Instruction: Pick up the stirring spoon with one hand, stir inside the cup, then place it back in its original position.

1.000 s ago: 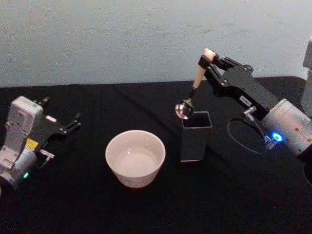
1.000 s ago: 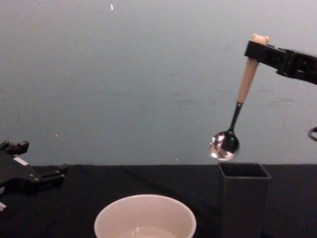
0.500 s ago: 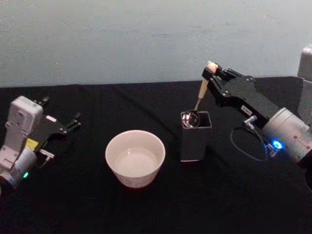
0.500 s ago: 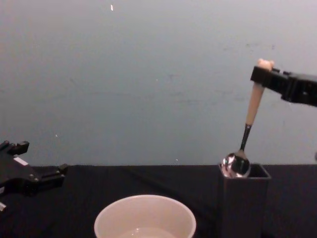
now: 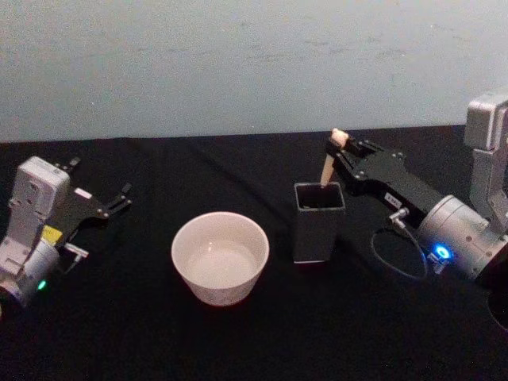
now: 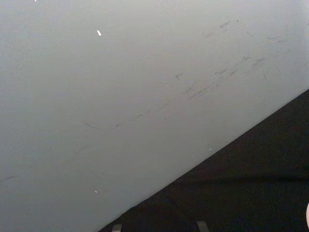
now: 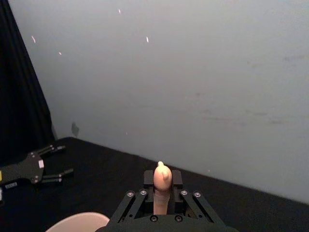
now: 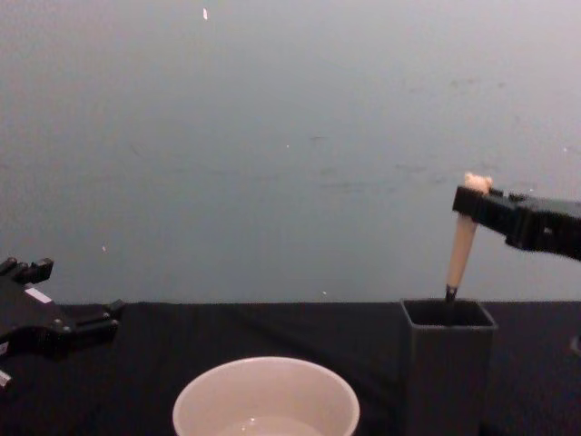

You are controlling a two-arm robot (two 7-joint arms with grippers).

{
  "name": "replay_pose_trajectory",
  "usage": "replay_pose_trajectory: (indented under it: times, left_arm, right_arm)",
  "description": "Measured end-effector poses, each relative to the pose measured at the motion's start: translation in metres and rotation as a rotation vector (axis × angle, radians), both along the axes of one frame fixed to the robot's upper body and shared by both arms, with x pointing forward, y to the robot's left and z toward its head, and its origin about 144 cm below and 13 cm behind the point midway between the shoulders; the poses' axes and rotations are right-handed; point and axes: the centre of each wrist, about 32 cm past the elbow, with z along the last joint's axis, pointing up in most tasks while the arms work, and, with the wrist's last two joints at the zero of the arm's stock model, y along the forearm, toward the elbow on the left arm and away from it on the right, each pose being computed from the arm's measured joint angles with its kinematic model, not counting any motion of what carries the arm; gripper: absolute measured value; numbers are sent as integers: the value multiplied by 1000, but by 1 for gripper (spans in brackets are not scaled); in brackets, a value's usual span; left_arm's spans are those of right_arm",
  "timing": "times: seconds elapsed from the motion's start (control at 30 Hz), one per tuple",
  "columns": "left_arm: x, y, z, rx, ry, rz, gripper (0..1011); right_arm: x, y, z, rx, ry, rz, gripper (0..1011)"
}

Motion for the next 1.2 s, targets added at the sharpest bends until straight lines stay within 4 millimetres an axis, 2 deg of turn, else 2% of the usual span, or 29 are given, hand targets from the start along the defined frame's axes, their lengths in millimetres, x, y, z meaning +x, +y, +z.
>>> replay_pose_trajectory:
  times: [0.67, 1.2]
  left_arm:
    - [0, 0, 0, 0, 0, 0, 1001]
    - [0, 0, 0, 0, 0, 0, 1001]
  right_arm:
    - [-3, -1, -23, -5, 87, -31, 214]
    - [0, -2, -27, -10, 108, -40, 213]
